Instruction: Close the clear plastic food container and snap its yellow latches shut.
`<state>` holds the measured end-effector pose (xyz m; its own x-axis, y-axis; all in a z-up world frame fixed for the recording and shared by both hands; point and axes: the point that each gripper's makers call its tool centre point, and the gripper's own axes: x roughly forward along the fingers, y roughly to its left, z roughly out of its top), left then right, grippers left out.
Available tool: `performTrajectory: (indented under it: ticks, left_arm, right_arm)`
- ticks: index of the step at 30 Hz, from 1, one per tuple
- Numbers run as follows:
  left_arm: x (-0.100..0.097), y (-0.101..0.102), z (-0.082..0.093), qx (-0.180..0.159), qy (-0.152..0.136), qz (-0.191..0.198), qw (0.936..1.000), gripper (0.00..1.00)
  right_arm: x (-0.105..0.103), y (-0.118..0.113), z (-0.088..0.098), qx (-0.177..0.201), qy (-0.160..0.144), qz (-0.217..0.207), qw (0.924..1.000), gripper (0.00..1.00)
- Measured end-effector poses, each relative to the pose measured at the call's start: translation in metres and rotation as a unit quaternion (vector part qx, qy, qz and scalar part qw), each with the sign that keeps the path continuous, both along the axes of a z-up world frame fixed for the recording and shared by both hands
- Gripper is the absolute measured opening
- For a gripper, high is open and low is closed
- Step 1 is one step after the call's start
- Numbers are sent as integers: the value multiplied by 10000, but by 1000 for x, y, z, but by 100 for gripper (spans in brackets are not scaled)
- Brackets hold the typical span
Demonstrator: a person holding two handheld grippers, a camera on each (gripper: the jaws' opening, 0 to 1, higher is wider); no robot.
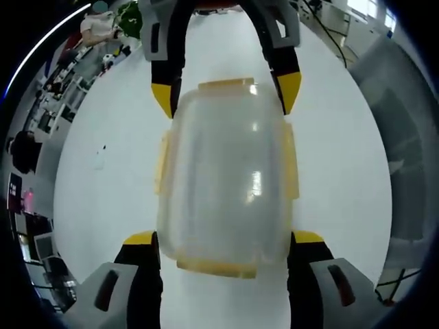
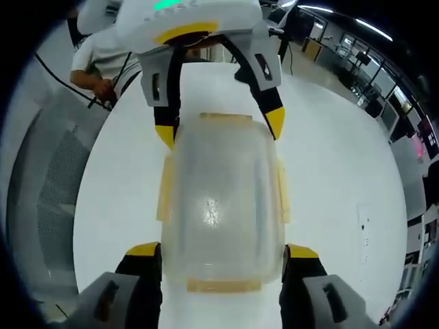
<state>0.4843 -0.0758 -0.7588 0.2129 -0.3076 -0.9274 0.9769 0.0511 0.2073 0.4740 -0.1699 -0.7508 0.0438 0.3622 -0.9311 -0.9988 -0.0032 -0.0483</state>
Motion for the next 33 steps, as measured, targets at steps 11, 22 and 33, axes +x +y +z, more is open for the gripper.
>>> performTrajectory:
  ticks: [11,22,33]
  left_arm:
    - [1,-1,1,-85,-18,93,9999,74]
    - [-1,0,1,-249,-72,182,9995,94]
    - [-6,3,2,-203,-83,228,9995,93]
  right_arm:
    - [-2,2,0,93,36,-80,9999,78]
    - [-3,7,3,300,-97,-158,9994,95]
    - [-3,-1,8,355,-152,-274,9989,93]
